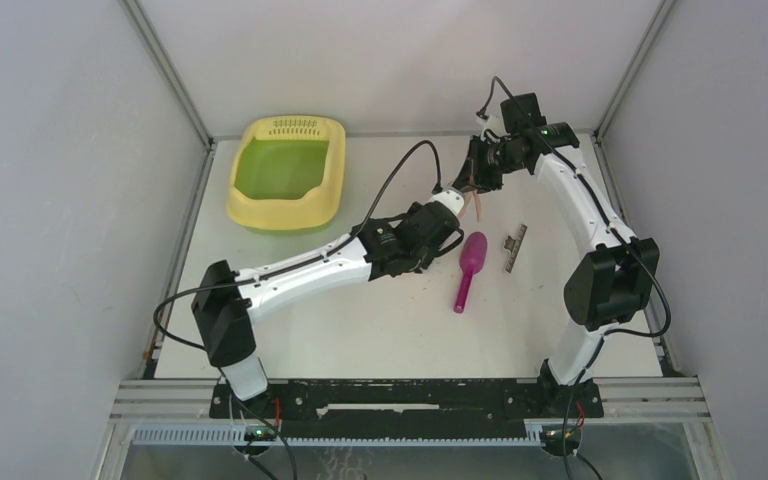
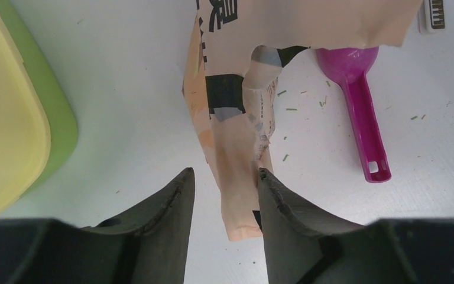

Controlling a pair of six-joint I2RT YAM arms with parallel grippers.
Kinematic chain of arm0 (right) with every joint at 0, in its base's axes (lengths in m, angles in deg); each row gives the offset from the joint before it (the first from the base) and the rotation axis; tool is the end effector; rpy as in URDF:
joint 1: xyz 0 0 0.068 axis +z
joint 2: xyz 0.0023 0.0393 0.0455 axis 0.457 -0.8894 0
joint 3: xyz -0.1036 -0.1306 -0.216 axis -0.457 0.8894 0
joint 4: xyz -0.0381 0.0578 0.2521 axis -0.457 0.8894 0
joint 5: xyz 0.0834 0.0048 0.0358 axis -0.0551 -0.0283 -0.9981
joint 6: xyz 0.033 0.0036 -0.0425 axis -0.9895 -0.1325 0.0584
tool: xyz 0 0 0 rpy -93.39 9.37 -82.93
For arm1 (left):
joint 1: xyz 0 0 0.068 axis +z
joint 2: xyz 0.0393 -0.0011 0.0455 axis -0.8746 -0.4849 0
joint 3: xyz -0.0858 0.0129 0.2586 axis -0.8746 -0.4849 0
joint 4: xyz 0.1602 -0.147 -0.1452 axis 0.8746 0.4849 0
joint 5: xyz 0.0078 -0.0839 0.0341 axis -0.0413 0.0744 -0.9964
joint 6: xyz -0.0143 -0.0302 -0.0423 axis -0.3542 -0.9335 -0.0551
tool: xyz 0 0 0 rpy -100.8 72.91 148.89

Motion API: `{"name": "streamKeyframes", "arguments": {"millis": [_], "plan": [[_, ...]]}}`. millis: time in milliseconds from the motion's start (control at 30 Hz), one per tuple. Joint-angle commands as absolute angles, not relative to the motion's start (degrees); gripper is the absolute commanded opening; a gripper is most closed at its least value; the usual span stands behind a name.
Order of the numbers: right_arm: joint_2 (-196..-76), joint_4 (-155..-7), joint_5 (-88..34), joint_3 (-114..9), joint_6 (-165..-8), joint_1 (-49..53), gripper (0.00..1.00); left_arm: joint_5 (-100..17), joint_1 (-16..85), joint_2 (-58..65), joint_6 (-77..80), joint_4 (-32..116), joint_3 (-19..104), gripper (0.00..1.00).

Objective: Fill the litter box with clean litter
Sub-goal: Open the cat litter bag at the center of the board.

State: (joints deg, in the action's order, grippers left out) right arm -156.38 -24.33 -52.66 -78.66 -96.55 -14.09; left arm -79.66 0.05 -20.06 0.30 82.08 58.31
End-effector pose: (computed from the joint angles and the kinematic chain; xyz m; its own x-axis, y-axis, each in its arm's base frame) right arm 0.3597 0.1038 0.3461 -0.9215 0.0386 -0.3864 -0.2186 0.7709 0.5983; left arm 0.2001 -0.3236 0.3095 -0.4880 0.4838 -0.7265 0.5015 0.8366 0.2202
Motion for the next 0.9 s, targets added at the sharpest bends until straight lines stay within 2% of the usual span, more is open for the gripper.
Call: {"name": "streamKeyframes", "arguments": {"millis": [0, 33, 167, 267, 367, 500, 600, 767, 867], "plan": [[-153.49, -25.07, -54.68, -78.47, -97.15, -13.8, 0.0, -82.07, 0.61, -20.86, -0.36, 80.93, 57.82, 0.45], [-153.5, -25.07, -54.69, -78.42, -97.16, -13.82, 0.0, -82.17, 0.61, -21.01, -0.37, 80.88, 57.9, 0.43], [-153.42, -25.14, -54.91, -78.41, -97.2, -13.8, 0.0, -82.21, 0.61, -21.78, -0.65, 81.0, 58.41, 0.25], [-153.41, -25.16, -55.04, -78.46, -97.2, -13.82, 0.0, -81.87, 0.61, -22.14, -0.89, 81.02, 58.82, 0.23], [-153.42, -25.16, -55.3, -78.47, -97.27, -13.77, 0.0, -81.56, 0.61, -22.74, -0.94, 81.16, 59.33, 0.28], [-153.37, -25.16, -55.56, -78.46, -97.3, -13.81, 0.0, -81.62, 0.61, -23.4, -1.24, 81.49, 59.81, 0.45], [-153.27, -25.21, -55.86, -78.5, -97.39, -13.77, 0.0, -82.07, 0.61, -23.66, -1.33, 81.55, 59.84, 0.45], [-153.1, -25.57, -56.3, -77.87, -97.13, -13.75, 0.0, -82.9, 0.91, -23.8, -1.49, 82.64, 59.9, 0.2], [-152.85, -25.53, -56.35, -77.28, -97.09, -13.75, 0.0, -82.82, 1.16, -23.03, -1.84, 82.6, 59.3, 0.01]]}}
